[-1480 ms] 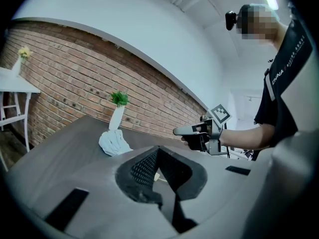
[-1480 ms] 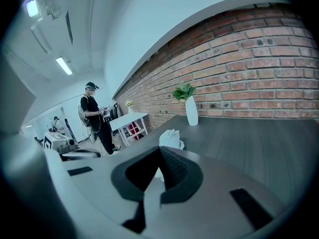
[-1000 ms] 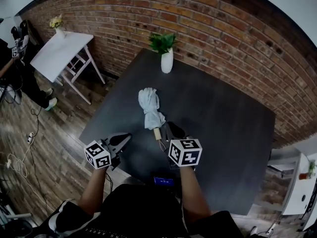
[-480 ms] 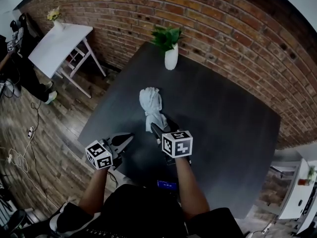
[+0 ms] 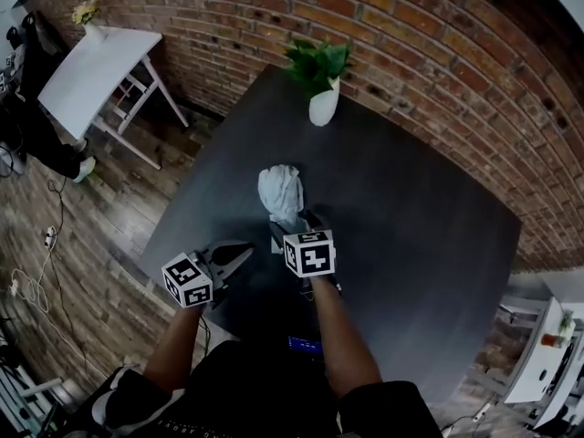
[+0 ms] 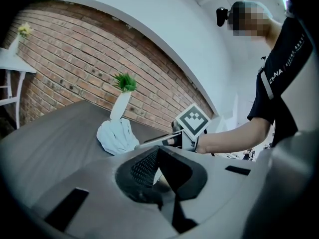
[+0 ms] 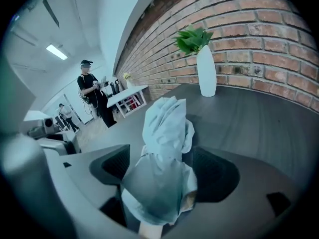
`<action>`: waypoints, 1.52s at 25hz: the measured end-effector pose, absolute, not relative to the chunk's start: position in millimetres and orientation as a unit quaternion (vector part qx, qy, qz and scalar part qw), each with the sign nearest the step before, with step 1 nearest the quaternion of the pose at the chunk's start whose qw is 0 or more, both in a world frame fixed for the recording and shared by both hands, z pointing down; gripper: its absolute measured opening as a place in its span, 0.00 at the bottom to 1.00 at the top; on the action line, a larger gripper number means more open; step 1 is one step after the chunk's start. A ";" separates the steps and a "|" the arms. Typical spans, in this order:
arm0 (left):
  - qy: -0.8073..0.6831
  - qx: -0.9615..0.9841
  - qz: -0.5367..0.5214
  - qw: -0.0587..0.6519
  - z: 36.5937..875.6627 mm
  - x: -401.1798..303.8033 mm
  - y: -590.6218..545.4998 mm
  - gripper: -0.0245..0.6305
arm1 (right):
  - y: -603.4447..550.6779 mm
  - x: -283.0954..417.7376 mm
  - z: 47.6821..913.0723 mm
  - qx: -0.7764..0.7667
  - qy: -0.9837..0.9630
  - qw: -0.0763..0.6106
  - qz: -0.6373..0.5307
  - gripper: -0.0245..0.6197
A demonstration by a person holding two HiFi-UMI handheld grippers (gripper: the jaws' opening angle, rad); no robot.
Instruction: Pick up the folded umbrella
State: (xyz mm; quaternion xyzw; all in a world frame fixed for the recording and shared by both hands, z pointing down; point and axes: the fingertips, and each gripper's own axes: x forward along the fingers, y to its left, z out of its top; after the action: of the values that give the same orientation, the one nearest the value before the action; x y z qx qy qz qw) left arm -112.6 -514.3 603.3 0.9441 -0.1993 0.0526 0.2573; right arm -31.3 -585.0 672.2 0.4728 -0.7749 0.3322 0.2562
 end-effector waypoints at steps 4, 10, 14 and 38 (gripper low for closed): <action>-0.203 0.941 0.057 0.265 614.1 -120.2 -524.8 0.04 | -597.6 -39.3 696.8 0.473 -0.760 0.297 0.333 0.60; -0.212 0.937 0.062 0.272 620.8 -135.6 -530.9 0.04 | -601.5 -42.3 716.5 0.481 -0.740 0.340 0.326 0.60; -0.216 0.934 0.065 0.276 625.3 -142.2 -530.8 0.04 | -606.4 -46.4 723.8 0.482 -0.739 0.335 0.332 0.60; -0.221 0.936 0.058 0.268 614.3 -146.4 -521.3 0.04 | -587.1 -36.7 712.9 0.490 -0.728 0.315 0.362 0.51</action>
State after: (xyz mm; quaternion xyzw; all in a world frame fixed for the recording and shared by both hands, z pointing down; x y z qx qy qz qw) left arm -146.4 -521.3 614.3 0.9359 -0.2212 0.0576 0.2680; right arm -36.7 -587.1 712.9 0.4903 -0.7277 0.3619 0.3148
